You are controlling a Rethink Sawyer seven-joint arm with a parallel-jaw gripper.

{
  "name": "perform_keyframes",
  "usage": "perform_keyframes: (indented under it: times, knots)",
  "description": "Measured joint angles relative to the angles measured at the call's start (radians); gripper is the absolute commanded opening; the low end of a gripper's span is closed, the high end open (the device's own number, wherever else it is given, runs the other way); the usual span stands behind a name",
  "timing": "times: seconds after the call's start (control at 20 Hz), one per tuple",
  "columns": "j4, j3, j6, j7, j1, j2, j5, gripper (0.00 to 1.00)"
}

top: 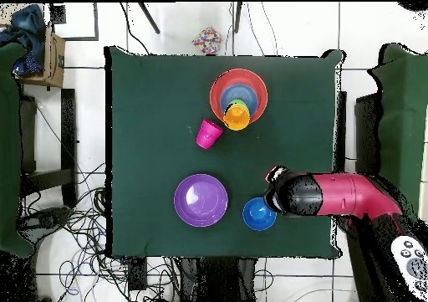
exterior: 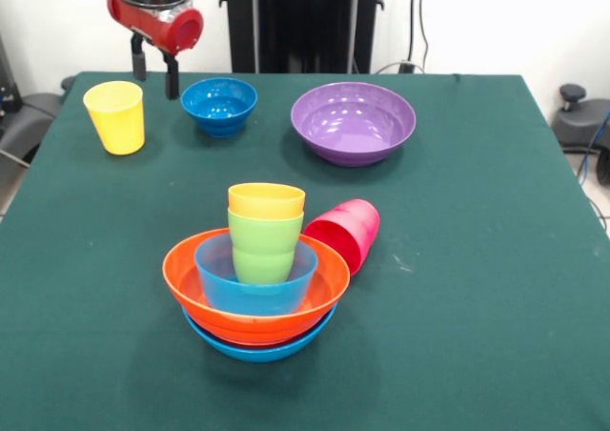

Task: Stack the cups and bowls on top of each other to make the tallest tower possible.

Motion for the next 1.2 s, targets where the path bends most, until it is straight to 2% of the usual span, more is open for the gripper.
perform_keyframes:
  times: [0.5,0.75,1.2]
  knots:
    - [0.011,0.006,0.0,-0.006,-0.044,0.001,-0.009,1.0]
    - [0.021,0.007,0.0,-0.02,-0.068,0.002,-0.035,1.0]
    - [0.022,0.007,0.0,-0.032,-0.073,0.028,-0.094,1.0]
